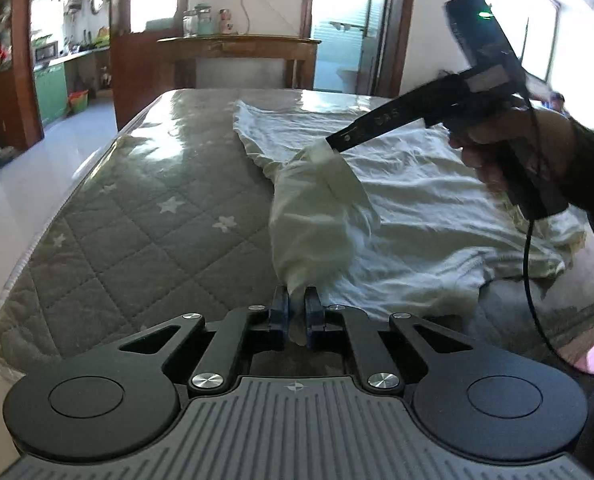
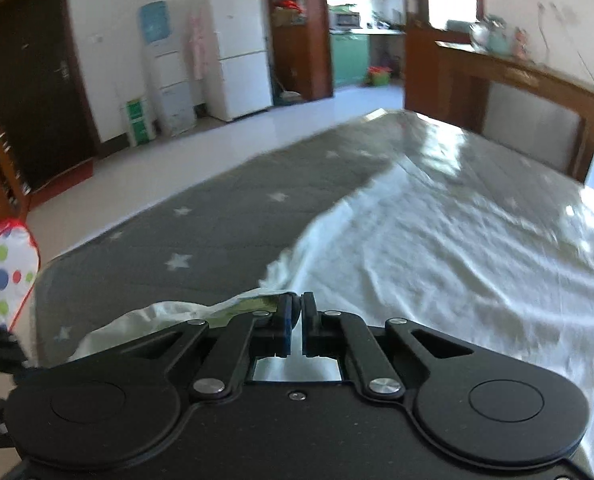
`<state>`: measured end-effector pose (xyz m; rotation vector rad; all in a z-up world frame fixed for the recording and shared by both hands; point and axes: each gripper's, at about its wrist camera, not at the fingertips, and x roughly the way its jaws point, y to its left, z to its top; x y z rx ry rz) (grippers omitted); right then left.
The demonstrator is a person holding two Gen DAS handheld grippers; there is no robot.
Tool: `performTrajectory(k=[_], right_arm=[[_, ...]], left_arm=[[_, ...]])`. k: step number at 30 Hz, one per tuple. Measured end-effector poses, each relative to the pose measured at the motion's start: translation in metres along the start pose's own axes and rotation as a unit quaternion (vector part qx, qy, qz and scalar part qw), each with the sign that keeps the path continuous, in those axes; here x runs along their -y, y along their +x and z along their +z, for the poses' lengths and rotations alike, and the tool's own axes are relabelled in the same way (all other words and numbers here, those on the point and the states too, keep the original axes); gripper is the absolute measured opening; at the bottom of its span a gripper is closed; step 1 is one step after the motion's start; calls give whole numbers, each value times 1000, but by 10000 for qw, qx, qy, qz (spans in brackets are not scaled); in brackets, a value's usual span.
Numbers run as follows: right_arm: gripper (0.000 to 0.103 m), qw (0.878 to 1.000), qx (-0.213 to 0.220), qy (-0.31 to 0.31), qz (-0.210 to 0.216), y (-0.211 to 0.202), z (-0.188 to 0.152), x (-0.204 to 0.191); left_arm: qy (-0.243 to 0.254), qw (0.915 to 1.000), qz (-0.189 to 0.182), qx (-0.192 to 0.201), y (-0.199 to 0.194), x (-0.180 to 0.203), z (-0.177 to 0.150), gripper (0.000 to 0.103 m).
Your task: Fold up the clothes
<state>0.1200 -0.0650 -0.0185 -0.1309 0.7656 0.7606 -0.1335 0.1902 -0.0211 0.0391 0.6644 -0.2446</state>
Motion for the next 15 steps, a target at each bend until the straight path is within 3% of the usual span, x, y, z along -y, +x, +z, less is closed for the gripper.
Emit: performTrajectory(k=[2,5,9,12,15], right_arm=[[6,9994,-181,248,129,8,-3,12],[17,9989,-259,364,147,5,-7,21],[22,9995,-248,153,137,-13,-5,23],[31,9994,-288,-184,21,-28,-4,13],[32,9989,-261,-353,-192,-34,-3,11]], left_arm=[[-20,10000,3,-16,1,0,0,8],[12,10000,-21,-52,1,-2,2,9],[301,9995,-9,-44,-4,1,7,20],[434,9990,-53,44,-12,2,11,29],[631,9977,-73,215,-24,5,17,31]])
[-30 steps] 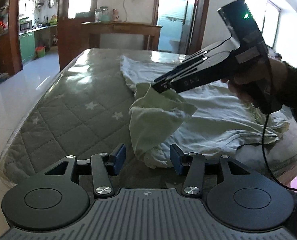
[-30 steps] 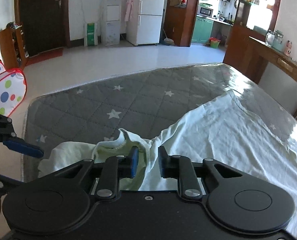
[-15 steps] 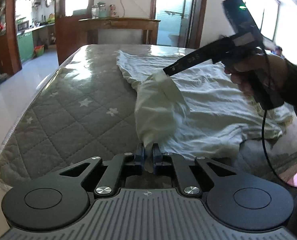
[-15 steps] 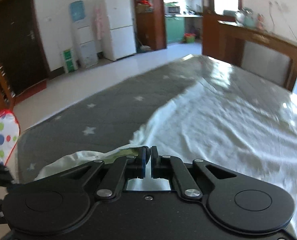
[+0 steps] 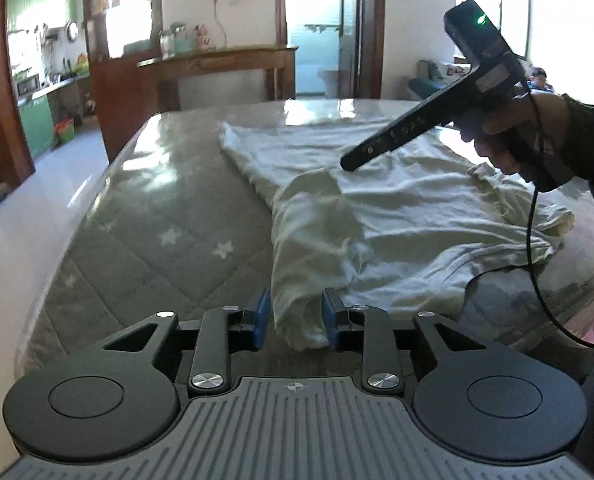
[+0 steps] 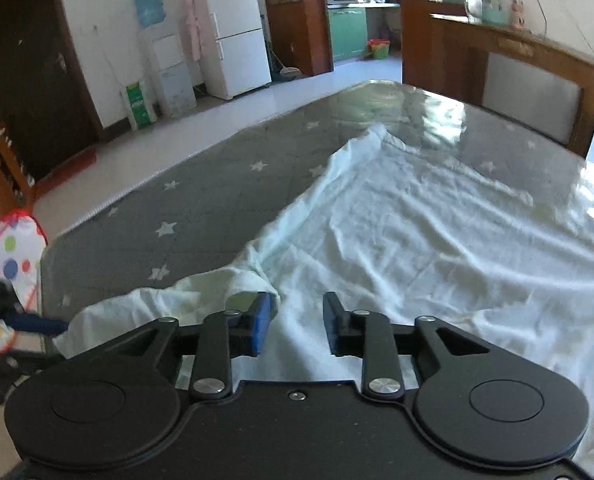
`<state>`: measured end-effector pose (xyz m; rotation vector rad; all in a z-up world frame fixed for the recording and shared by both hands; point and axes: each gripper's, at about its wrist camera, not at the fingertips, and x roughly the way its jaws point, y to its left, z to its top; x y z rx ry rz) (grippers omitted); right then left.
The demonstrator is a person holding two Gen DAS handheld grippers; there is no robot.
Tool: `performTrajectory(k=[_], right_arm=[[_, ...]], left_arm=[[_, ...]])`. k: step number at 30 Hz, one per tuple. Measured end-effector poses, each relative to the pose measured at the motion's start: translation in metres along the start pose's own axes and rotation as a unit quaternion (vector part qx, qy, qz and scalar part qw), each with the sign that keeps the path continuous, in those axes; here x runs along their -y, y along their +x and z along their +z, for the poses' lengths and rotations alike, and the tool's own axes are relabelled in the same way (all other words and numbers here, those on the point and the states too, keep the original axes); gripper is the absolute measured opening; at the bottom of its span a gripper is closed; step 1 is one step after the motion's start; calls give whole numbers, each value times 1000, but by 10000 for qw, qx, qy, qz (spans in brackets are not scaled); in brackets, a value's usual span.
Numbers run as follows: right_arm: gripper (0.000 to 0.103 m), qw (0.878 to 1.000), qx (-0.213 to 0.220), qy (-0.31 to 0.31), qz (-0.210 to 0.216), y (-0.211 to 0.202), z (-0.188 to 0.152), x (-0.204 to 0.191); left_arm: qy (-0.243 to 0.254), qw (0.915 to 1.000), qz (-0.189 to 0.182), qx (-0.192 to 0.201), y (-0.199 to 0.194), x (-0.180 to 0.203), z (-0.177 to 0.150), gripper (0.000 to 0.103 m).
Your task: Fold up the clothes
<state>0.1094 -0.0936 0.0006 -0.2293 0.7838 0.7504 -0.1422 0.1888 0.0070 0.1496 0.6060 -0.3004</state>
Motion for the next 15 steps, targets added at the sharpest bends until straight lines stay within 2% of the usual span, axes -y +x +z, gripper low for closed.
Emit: performTrajectory(k=[4,7,9,11,13,15], right_arm=[[32,9997,144,100,-190,-5,2,2],[32,9987,412,284,44,-11,6,-3],[31,9972,583,265,386,-8,13,-12],[31,9967,556,159,561,-1,17,-22],[26,9960,484,19,748,8,20,-32],[25,9959,281,-157,844,23,20,-42]], left_arm=[[189,9994,-139,256,-8,5,15,36],[270,9982,-354,397,-2,11,26,37],[319,9978,-412,401,7,14,30,37],[327,9974,-544,343,22,16,33,37],[315,9969,-684,239,38,18,33,37],[249,9963,-814,83,51,18,29,37]])
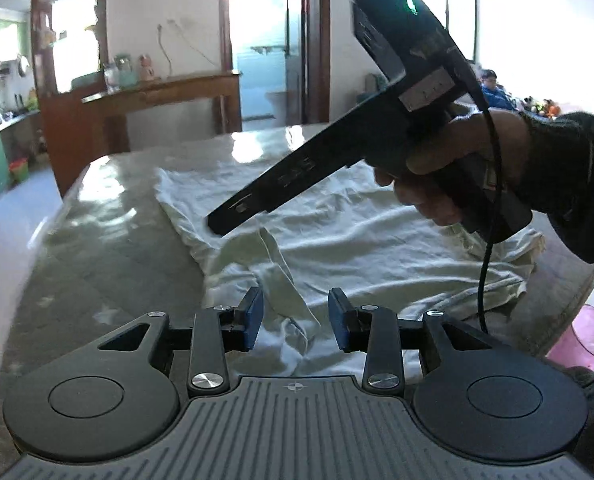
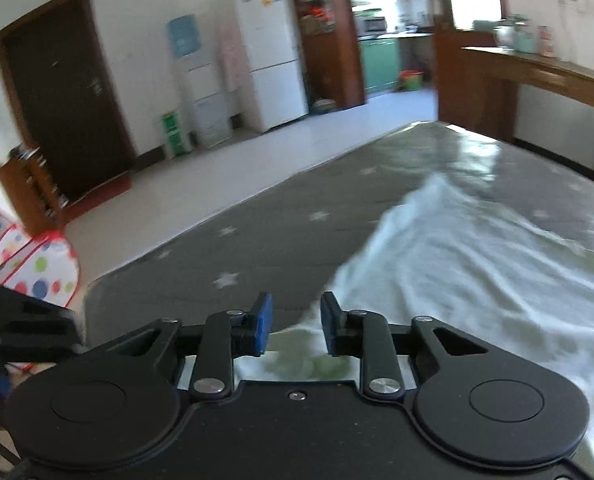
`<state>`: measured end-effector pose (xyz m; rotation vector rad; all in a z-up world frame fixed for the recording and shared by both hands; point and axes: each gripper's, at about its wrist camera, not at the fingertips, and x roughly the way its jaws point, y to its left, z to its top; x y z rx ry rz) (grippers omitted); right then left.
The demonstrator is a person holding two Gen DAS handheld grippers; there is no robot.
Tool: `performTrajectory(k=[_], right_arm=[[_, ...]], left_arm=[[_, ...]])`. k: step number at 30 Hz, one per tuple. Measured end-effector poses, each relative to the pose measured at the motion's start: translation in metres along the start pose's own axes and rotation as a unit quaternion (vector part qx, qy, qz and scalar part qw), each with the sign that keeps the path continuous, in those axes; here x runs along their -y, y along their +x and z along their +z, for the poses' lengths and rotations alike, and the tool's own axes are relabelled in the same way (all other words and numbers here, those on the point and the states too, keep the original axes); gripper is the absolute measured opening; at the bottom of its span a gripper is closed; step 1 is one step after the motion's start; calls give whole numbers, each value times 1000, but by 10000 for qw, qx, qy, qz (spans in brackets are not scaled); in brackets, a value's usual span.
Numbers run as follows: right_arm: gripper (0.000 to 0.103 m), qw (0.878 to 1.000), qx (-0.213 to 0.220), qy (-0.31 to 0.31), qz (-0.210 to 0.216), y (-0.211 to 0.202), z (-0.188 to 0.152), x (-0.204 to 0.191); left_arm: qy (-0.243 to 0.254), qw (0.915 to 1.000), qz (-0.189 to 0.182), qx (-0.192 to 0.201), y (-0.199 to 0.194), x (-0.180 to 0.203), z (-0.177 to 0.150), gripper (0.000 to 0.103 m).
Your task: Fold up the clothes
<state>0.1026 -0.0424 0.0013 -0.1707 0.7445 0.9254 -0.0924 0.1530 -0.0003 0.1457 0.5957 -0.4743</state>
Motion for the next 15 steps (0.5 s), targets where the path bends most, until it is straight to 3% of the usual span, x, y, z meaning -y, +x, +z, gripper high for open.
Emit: performTrajectory(k=[4,9,15], right_arm=[[25,9994,-289,-10,-183,17,-7,7],[22,9974,-461,284,-474,30,-11,30],[22,9985,-175,174,-491,9,-12,19]], left_arm=[[-220,9990,-246,-305,18,-4,-11,37],[-142,9989,-322,-315,16,3,-15,38],[110,9996,-195,-166,9,7,-6,39]])
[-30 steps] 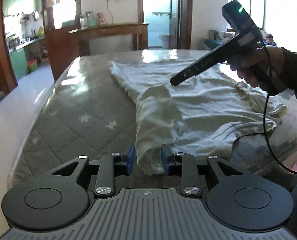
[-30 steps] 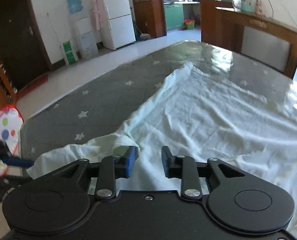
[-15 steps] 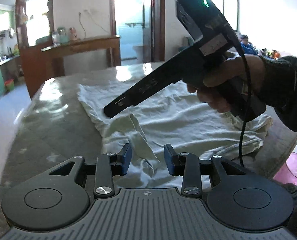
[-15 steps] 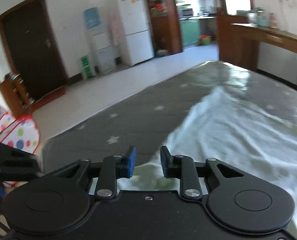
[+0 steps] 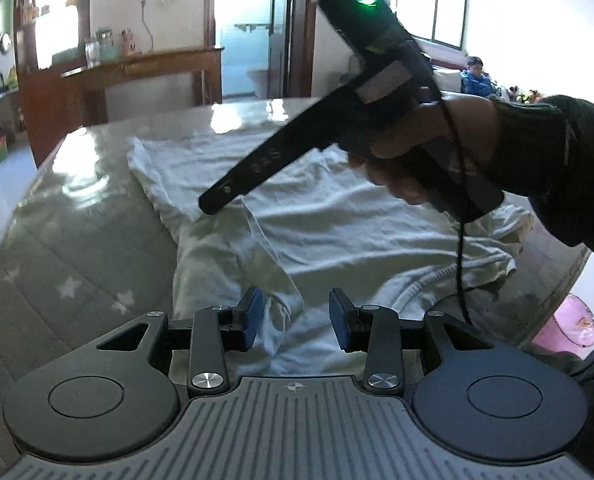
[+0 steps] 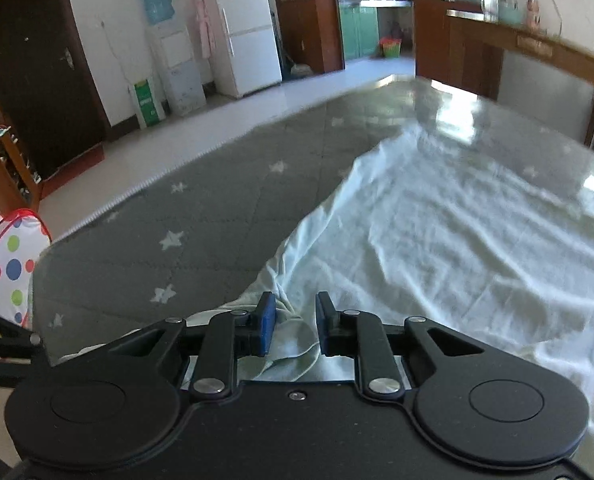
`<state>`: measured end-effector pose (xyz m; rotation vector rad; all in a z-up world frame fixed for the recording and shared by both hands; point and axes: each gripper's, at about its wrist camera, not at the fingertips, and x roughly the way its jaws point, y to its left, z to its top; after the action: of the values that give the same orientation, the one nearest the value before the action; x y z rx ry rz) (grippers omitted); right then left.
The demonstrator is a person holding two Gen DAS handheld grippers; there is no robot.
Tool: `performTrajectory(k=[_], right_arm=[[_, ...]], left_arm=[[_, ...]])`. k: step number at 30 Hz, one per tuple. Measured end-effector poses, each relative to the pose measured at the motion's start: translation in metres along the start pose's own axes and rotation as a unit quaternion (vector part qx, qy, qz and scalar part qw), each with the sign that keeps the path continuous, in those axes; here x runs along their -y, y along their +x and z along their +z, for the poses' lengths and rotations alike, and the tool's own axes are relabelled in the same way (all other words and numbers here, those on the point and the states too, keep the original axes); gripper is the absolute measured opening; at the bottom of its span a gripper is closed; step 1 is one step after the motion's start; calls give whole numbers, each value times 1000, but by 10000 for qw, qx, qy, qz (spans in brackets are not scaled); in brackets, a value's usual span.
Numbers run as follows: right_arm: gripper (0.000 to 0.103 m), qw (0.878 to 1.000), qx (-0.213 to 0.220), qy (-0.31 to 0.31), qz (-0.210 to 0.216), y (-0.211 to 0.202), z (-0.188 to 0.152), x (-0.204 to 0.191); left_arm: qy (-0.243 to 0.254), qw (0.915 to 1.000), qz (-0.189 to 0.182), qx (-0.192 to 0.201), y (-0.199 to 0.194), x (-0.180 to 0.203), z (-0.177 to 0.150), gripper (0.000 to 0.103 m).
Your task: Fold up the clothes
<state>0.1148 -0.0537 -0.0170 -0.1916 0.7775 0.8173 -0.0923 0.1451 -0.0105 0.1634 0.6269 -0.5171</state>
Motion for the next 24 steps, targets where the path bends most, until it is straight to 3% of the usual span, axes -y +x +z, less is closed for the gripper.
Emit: performTrajectory(k=[6,8,10,14,19,20,21,22,24], right_arm=[[23,9999,127,-5,-47,-23,0,4],[23,9999,123,39,-68,-25,-1,6],[23,9999,131,79,-77,-27,-3,9],[23,9997,239,106,-9,-32,-4,7],[23,9990,415,67,146,-41,2,0],[23,9989,439,42,181,-41,3,-2],[23,9987,456,11,226,-41,5,-6],[23,9986,454,-29,277,-40,5,-9],[23,9987,393,-95,313,-33,4,-14]], left_arm=[[117,9993,105,-348,17,-2,2,39],[-21,9991,111,-398,19,-8,3,31],[-160,9988,117,-447,21,-13,5,16],[-695,9971,-52,-293,13,-28,7,10],[-1115,9930,-389,84,-1,-34,7,14],[-1003,9944,-326,24,1,-31,6,18],[-896,9956,-279,-36,3,-27,6,31],[-801,9964,-279,-90,4,-22,5,37],[-658,9972,-318,-158,7,-15,4,38]])
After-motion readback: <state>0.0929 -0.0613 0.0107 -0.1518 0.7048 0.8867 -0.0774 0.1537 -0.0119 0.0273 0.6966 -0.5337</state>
